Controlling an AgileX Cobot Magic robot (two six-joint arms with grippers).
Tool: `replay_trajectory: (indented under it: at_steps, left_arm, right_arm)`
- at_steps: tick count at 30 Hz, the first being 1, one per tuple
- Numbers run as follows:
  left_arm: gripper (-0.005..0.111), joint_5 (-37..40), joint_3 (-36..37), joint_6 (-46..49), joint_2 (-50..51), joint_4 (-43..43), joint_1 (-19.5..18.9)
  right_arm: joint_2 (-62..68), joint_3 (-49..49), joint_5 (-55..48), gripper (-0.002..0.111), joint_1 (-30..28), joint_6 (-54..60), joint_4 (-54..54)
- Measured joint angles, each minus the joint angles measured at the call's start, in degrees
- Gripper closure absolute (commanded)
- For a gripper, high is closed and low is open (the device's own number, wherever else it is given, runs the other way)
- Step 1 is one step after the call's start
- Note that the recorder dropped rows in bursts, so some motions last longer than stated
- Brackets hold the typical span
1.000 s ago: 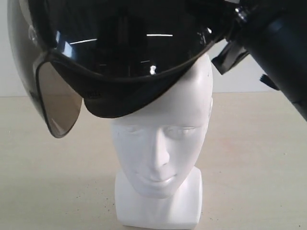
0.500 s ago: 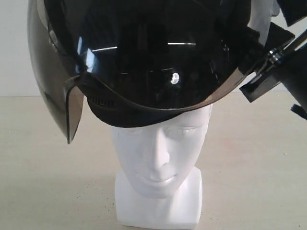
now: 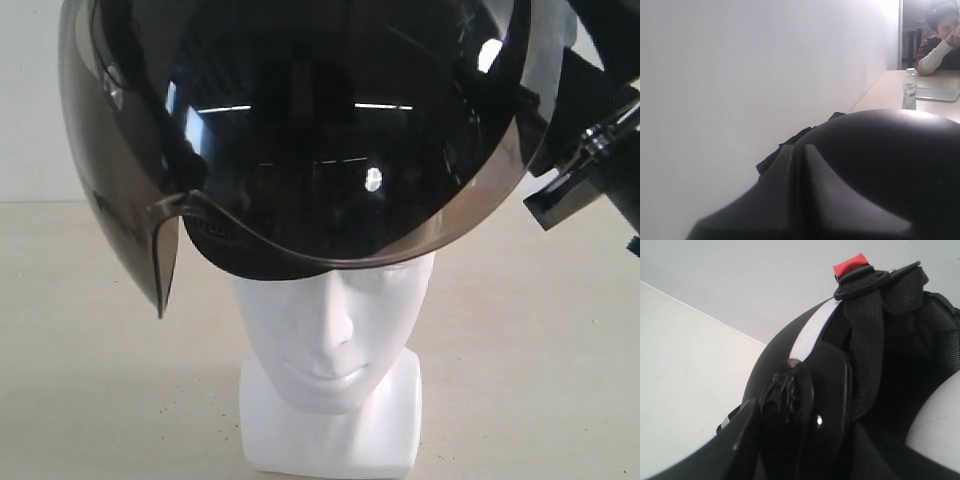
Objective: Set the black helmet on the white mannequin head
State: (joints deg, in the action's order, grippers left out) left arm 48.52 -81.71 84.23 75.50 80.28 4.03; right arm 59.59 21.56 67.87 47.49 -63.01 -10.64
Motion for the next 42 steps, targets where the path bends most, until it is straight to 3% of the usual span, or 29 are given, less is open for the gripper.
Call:
replay_trajectory:
  at_steps: [4, 17, 26, 42]
  left_arm:
    - [0.102, 3.6, -0.88, -0.43, 2.35, -0.48, 0.0]
    - [0.102, 3.97, -1.54, -0.9, 6.65, 3.28, 0.0]
    - [0.102, 15.52, -2.86, -0.8, 6.89, 7.2, 0.0]
    - [0.102, 17.2, -3.33, -1.03, 8.81, 8.6, 0.0]
  right_arm:
    - [0.0, -0.26, 0.12, 0.109, 0.0, 0.64, -0.13]
    - [0.0, -0.56, -0.61, 0.109, 0.0, 3.16, -1.15]
    - [0.0, -0.56, -0.71, 0.109, 0.0, 5.18, -1.74]
    - [0.0, -0.56, -1.26, 0.109, 0.1, 6.58, -2.94]
